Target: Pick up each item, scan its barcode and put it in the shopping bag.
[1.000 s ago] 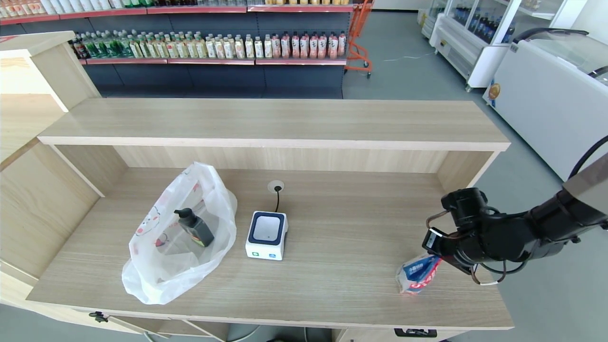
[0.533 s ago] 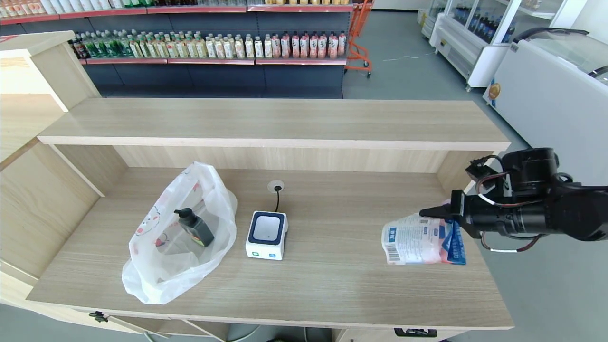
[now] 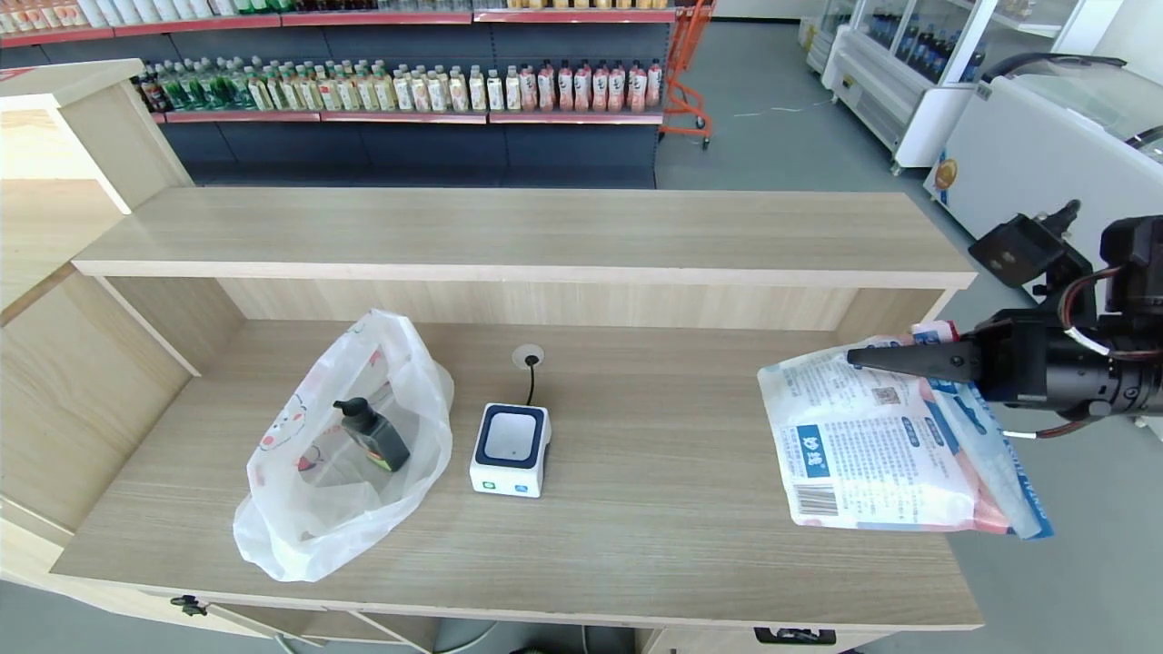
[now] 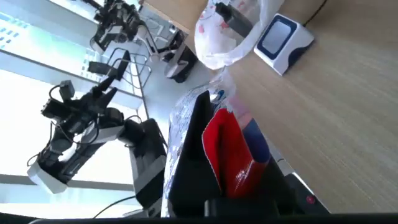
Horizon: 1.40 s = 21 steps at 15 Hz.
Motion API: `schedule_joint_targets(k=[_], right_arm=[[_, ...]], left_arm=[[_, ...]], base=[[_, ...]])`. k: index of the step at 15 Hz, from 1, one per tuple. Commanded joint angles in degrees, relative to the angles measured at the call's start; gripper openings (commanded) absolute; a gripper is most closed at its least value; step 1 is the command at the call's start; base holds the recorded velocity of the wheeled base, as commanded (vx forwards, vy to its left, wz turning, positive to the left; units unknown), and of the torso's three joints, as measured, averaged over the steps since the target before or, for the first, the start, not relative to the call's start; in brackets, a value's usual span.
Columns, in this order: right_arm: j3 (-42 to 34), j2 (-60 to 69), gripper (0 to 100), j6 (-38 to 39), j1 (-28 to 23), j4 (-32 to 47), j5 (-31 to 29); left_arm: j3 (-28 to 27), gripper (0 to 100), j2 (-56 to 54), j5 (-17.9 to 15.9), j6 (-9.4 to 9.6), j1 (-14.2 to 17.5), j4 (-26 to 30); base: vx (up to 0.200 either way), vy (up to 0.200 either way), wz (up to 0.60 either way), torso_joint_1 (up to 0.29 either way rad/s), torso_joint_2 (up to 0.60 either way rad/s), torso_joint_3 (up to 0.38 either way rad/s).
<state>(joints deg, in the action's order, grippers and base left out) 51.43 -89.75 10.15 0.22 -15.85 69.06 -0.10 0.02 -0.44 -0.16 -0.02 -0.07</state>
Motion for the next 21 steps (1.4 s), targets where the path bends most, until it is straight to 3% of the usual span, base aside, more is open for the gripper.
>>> schedule_joint_targets(k=[1,6,10,12,21], right_arm=[[-1.9,4.8,0,0.2,2.8,0.2,0.5],[-2.1,7.1,0,8.5,8.5,-0.2,0.0],[-5.1,6.4,0,9.5,14.9,-0.2,-8.8],[-5.3,5.8,0,9.5,17.9,-0.2,-10.4],[-5.3,4.7,0,9.7,20.6,-0.1,-10.5]], left_arm=[[0.0,100,0.0,-0.1,-0.02,0.0,0.0],[0.0,100,0.0,0.0,-0.02,0.0,0.0],[0.0,100,0.0,0.0,-0.02,0.0,0.0],[0.0,100,0.0,0.0,-0.11,0.0,0.0],[0.0,100,0.0,0.0,-0.02,0.0,0.0]], base=[[0.0,0.0,0.0,0.0,0.0,0.0],[0.0,0.0,0.0,0.0,0.0,0.0],[0.0,0.0,0.0,0.0,0.0,0.0],[0.0,0.0,0.0,0.0,0.0,0.0],[0.0,0.0,0.0,0.0,0.0,0.0]])
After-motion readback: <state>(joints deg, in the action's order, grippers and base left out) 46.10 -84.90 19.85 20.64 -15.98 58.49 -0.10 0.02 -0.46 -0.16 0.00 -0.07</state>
